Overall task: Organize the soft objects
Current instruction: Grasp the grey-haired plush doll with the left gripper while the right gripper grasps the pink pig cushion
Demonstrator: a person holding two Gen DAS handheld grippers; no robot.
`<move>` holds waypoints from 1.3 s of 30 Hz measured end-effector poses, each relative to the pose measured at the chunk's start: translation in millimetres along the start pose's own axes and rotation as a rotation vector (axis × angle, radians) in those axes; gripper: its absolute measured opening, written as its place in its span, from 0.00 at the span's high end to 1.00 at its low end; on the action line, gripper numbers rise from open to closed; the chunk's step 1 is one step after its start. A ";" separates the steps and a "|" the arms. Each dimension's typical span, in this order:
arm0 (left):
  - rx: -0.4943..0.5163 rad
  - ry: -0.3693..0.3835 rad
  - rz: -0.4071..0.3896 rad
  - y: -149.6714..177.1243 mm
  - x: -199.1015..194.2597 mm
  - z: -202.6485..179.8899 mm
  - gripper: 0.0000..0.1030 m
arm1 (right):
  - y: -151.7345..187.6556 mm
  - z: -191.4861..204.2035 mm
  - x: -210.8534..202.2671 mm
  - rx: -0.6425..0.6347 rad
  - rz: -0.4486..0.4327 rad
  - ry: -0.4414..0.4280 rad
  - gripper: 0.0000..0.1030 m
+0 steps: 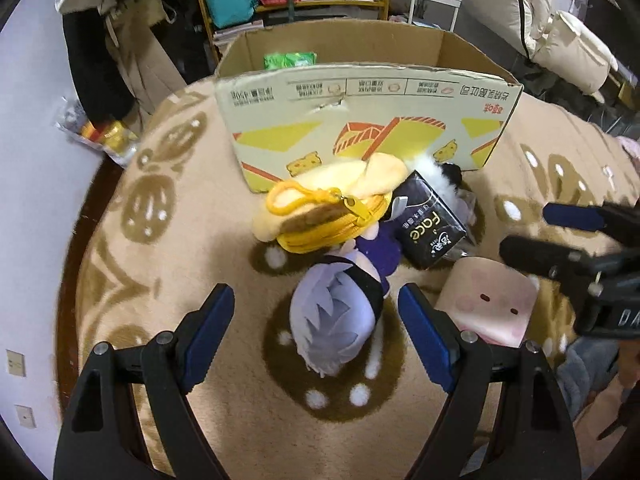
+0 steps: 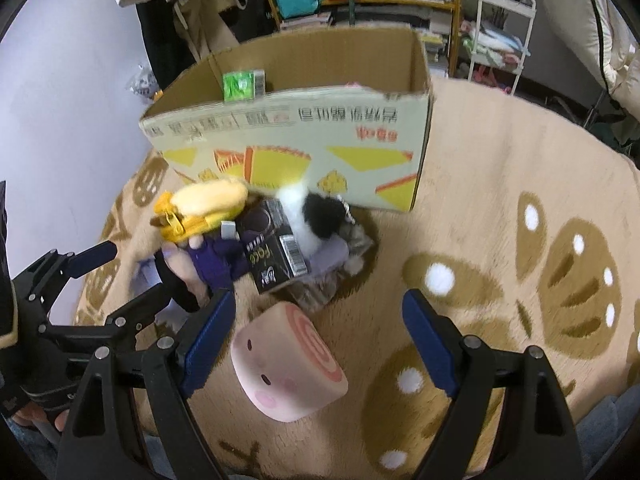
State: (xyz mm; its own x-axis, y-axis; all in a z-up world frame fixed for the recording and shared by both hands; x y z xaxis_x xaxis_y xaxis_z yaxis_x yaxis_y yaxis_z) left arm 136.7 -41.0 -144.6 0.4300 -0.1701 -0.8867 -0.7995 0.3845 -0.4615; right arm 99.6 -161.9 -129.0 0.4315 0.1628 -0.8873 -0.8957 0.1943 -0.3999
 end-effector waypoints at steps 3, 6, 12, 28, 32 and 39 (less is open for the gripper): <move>-0.004 0.016 0.015 2.8 5.8 -1.0 0.19 | 5.0 2.8 6.8 -0.017 0.032 0.004 0.13; -0.003 0.011 0.036 6.8 13.2 -1.8 0.19 | 10.2 3.7 14.7 -0.019 0.069 0.010 0.13; 0.021 -0.022 0.075 15.3 27.2 -3.2 0.20 | 18.0 4.9 30.0 -0.013 0.148 0.011 0.26; 0.035 0.000 0.071 25.2 24.8 -16.8 0.53 | 21.3 14.2 33.6 0.009 0.175 -0.078 0.70; 0.052 -0.009 0.053 30.8 11.3 -21.6 0.53 | 19.4 15.5 24.1 -0.006 0.127 -0.040 0.70; 0.043 -0.033 0.011 32.9 -9.8 -25.5 0.53 | 13.0 15.1 4.2 -0.017 0.032 -0.001 0.73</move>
State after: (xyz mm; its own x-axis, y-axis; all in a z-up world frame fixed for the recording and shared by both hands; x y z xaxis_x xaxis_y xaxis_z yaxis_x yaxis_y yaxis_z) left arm 95.5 -49.9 -151.8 0.4353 -0.1362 -0.8899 -0.7857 0.4251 -0.4493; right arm 91.4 -144.0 -134.4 0.4026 0.1695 -0.8995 -0.9108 0.1725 -0.3752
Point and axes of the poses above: each gripper's, at about its wrist camera, not at the fingertips, and x roughly the way its jaws point, z to its left, y to its underside, the point moved 5 cm from there along x, roughly the way its jaws point, and after that the axes turned 1 degree about -y, right-handed, at the moved point
